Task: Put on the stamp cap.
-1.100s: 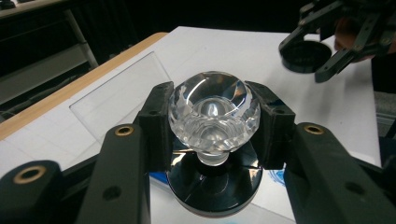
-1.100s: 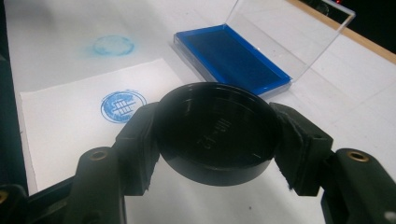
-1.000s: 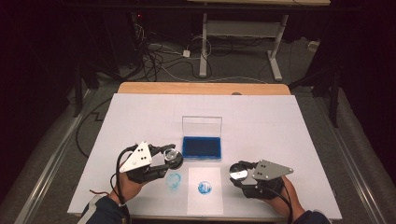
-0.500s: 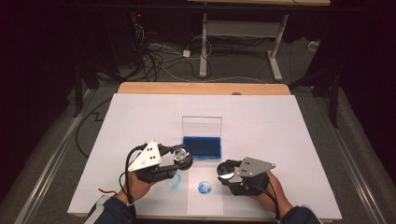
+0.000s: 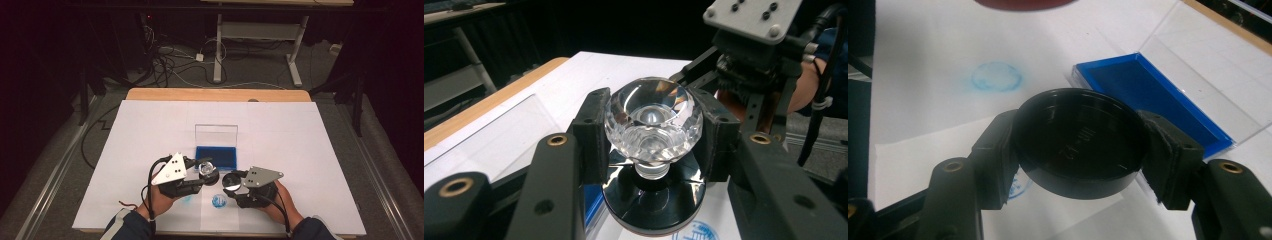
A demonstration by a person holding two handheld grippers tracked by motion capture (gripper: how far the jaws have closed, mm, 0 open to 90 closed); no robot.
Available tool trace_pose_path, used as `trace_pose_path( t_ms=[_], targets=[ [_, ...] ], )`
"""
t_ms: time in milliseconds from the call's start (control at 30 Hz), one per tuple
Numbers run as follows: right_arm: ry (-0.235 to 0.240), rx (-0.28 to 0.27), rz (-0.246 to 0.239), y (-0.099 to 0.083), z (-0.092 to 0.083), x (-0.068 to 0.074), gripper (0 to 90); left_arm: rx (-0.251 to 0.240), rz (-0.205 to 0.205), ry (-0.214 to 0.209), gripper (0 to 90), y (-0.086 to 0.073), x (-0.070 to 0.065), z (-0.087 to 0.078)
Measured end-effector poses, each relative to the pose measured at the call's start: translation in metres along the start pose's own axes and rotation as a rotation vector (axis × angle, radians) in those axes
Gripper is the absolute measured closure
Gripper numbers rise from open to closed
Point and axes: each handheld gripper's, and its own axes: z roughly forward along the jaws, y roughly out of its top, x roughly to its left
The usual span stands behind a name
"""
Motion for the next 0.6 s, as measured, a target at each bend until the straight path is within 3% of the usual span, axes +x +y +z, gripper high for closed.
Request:
trace_pose_path(
  t_ms=[600],
  targets=[
    [0.049, -0.014, 0.003, 0.008, 0.008, 0.006, 38.1, -0.012, -0.004, -0.069, 54.0, 0.001, -0.008, 0.024]
  ],
)
